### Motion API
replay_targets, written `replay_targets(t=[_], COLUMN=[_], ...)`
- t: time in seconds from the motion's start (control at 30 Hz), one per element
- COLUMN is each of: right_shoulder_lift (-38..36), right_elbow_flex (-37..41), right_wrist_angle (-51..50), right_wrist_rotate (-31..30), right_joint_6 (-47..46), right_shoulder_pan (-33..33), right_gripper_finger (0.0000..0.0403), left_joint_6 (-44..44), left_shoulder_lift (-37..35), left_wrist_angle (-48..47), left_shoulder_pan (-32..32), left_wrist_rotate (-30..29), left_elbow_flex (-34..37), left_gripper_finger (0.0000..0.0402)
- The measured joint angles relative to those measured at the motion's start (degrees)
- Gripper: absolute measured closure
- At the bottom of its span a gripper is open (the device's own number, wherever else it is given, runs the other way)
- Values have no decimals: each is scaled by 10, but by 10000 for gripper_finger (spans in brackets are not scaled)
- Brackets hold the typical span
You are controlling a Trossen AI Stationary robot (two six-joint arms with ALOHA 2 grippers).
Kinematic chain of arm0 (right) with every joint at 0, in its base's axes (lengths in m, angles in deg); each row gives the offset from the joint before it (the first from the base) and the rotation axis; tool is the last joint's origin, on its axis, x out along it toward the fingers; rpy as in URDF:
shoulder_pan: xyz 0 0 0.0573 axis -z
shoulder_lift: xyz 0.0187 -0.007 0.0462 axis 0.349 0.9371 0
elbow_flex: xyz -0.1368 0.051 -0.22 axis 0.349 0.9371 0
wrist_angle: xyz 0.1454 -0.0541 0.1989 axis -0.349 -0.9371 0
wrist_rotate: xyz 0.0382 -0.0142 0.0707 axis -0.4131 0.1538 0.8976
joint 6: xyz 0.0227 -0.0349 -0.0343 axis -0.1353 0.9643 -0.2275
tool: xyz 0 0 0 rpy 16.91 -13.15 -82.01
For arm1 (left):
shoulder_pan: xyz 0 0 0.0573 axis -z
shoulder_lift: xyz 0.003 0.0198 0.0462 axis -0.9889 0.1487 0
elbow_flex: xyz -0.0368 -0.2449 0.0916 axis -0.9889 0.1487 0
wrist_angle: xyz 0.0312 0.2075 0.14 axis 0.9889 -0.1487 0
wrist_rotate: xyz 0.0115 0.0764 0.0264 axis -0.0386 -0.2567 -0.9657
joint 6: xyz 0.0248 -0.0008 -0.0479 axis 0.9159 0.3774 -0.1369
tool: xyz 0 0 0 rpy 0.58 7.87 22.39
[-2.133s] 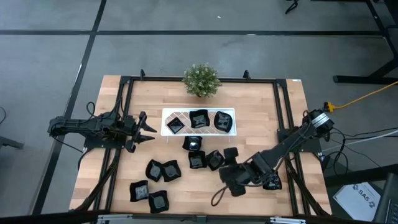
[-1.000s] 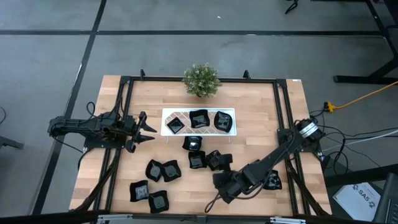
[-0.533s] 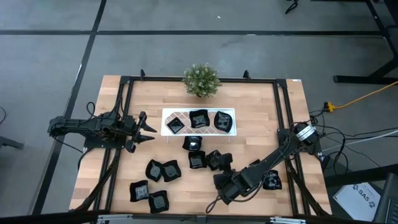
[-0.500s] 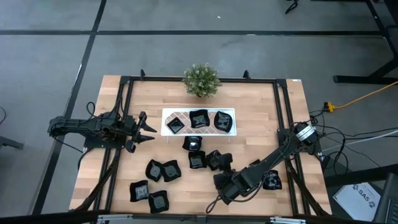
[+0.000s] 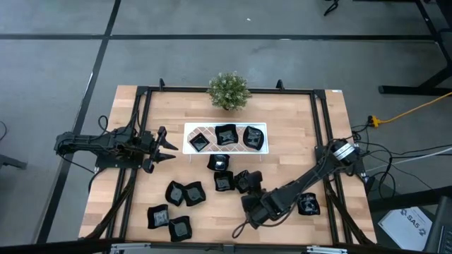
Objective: Pick & Place Mini shaped plates
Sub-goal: Stack the black leaf-shaped plate on top of the black leaf-shaped plate on the shelf
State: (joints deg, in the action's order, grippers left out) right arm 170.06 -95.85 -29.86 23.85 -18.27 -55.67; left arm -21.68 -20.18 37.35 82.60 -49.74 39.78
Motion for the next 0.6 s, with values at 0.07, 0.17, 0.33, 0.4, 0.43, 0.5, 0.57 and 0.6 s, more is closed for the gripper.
replay_targets(t=[0.07,0.17,0.33,0.4,0.43,0.5,0.57,0.6], right_shoulder_lift=[1,1,1,1,1,1,1,1], right_elbow_flex=[0,0,0,0,0,0,0,0], right_wrist_angle=[0,3,3,3,3,4,4,4], right_wrist_rotate=[1,0,4,7,8,8,8,10], right_joint_6=[10,10,10,7,4,2,4,5], right_shoulder_pan=[2,4,6,8,9,9,9,9], right_gripper_finger=[312,317,343,358,367,384,396,397], left_joint_6=[0,0,0,0,0,0,0,0], left_shoulder_lift=[0,0,0,0,0,0,0,0], left_wrist_angle=[0,0,0,0,0,0,0,0], left_shoulder_pan=[0,0,0,0,0,0,0,0], left_wrist_rotate=[0,0,0,0,0,0,0,0], left_elbow_flex=[0,0,0,0,0,0,0,0], left_gripper_finger=[258,258,258,258,258,258,258,258])
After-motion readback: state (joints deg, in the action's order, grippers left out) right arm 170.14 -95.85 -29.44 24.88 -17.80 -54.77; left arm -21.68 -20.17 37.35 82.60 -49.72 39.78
